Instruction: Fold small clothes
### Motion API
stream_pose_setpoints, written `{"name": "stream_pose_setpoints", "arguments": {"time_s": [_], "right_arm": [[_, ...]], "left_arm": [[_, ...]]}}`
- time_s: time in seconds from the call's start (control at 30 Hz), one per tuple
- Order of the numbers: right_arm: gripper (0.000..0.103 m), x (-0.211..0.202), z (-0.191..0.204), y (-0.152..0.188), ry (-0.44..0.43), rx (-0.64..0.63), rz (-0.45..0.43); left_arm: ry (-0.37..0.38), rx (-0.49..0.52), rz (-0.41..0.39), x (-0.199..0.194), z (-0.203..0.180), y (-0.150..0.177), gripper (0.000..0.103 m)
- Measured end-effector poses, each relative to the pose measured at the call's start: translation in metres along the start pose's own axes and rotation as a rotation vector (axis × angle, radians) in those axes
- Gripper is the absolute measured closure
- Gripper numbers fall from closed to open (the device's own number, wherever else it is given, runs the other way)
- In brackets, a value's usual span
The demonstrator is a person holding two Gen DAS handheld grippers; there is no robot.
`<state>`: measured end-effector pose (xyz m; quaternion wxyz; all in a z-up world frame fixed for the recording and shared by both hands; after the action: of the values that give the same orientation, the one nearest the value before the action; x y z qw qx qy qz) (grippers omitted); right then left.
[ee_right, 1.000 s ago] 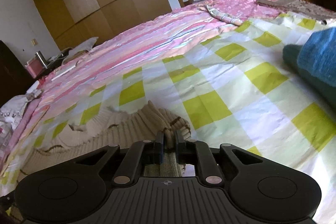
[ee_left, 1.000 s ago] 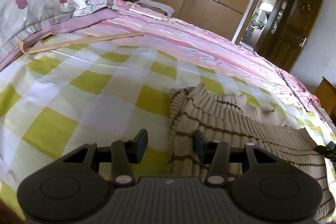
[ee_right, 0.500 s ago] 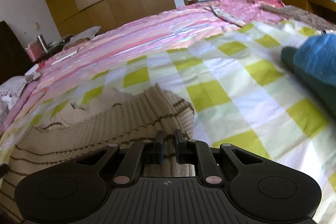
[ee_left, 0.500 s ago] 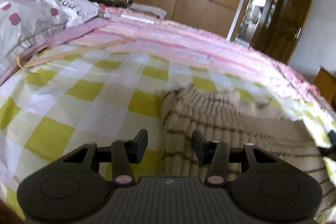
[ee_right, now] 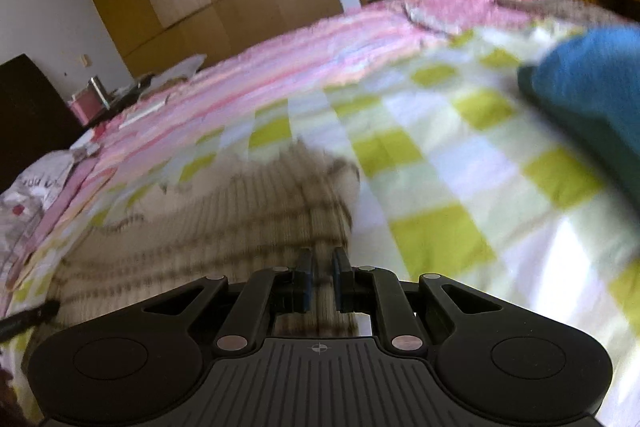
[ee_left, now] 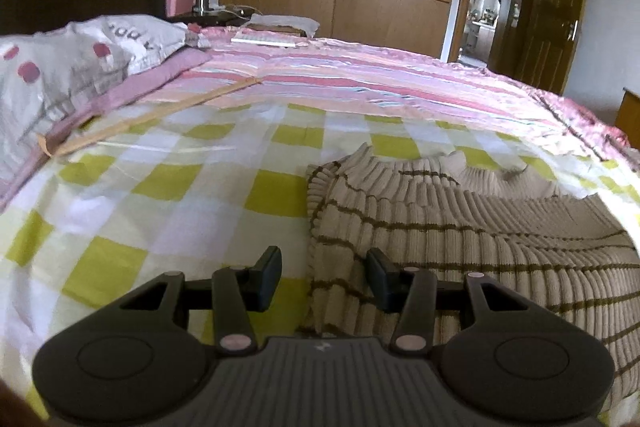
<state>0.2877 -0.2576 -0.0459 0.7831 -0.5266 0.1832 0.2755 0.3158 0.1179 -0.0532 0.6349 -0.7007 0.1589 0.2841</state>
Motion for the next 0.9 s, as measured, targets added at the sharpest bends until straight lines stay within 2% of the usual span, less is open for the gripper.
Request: {"name": "stream_pose_setpoints", "arguments": {"time_s": [0.2,0.33,0.5,0.7,0.9], "right_arm": [[0.089,-0.012,-0.009,0.008,-0.055,0.020,-0.022],[0.089,-0.019,-0.019,0.006,-0.090,0.058,-0.023],[0.089,-0.026,-0.029,-0.001,-0.134,0.127,-0.034],[0.089,-0.028,-0.042,-0.002,-0.137,0.155,-0.005],[0.089,-0.029,-0.048,-0.002,-0.142,0.167,0.009]], "left_arm": [[-0.043,0.042,-0.007,-0.017,-0.013,-0.001,0.051],[-0.041,0.081,-0.023,-0.032,-0.030,-0.004,0.051],[0.018,0.174,-0.059,-0.060,-0.075,0.004,0.051],[0.134,0.319,-0.056,-0.083,-0.143,0.036,0.051],[0.202,0.435,-0.048,-0.096,-0.192,0.059,0.051]]}}
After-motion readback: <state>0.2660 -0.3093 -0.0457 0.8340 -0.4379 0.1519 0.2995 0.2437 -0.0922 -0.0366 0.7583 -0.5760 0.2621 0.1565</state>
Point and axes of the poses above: each gripper's, at about its wrist camera, not at the fingertips, and x roughly the way its jaws point, z to its left, y to its underside, the point moved 7 cm from there along x, roughly the way its jaws point, and after that the axes turned 7 degrees about -y, right-handed, at the moved point
